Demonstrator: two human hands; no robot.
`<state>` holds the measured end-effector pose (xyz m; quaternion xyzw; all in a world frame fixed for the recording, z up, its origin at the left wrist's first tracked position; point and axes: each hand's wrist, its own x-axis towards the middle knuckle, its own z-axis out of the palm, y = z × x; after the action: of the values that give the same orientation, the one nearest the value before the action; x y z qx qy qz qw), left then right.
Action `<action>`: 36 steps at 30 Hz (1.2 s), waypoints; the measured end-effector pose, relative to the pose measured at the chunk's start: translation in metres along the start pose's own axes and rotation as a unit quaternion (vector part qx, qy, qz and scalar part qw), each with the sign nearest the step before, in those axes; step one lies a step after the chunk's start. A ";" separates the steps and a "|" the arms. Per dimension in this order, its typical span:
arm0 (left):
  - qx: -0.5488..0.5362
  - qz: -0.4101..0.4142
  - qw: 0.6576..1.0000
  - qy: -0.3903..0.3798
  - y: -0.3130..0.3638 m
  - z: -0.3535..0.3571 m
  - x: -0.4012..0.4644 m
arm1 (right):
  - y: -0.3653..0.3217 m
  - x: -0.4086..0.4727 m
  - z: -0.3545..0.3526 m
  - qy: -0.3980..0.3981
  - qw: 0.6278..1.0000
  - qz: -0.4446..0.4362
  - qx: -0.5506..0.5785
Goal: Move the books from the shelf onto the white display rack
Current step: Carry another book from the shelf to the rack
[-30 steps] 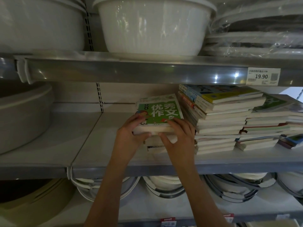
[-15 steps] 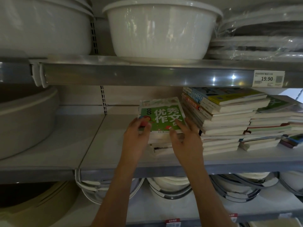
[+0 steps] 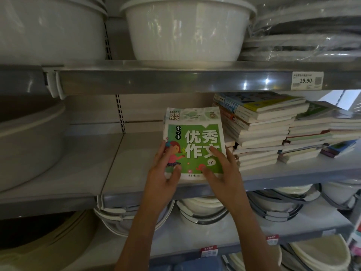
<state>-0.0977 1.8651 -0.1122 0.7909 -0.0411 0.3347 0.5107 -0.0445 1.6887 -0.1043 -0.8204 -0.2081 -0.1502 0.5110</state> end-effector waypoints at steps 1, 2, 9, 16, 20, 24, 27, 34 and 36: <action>0.006 0.005 1.000 -0.004 0.001 -0.001 -0.002 | -0.001 -0.002 0.001 0.003 1.000 0.005 -0.002; 0.014 0.011 1.000 -0.007 0.001 -0.001 -0.005 | -0.003 -0.004 0.002 0.008 1.000 0.006 -0.004; 0.007 0.007 1.000 -0.006 -0.001 -0.013 -0.038 | -0.004 -0.045 0.019 0.037 0.998 -0.040 0.014; -0.027 0.011 1.000 -0.007 0.005 -0.017 -0.070 | -0.008 -0.083 0.013 0.056 0.997 -0.046 0.022; -0.045 0.025 0.999 -0.011 0.015 -0.014 -0.086 | -0.010 -0.100 0.001 0.077 0.994 -0.073 0.035; -0.060 0.046 0.997 -0.017 0.031 -0.005 -0.097 | -0.017 -0.114 -0.021 0.078 0.991 -0.070 0.080; -0.058 0.058 0.997 -0.014 0.042 0.008 -0.103 | -0.017 -0.123 -0.041 0.083 0.988 -0.074 0.104; -0.083 0.086 0.992 -0.028 0.089 0.074 -0.129 | 0.005 -0.153 -0.130 0.121 0.987 -0.074 0.070; -0.083 0.102 0.991 -0.037 0.113 0.100 -0.139 | 0.012 -0.166 -0.163 0.135 0.988 -0.059 0.051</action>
<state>-0.2017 1.6895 -0.1291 0.7495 -0.1682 0.3509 0.5355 -0.1885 1.5059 -0.1192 -0.7521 -0.1924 -0.2782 0.5656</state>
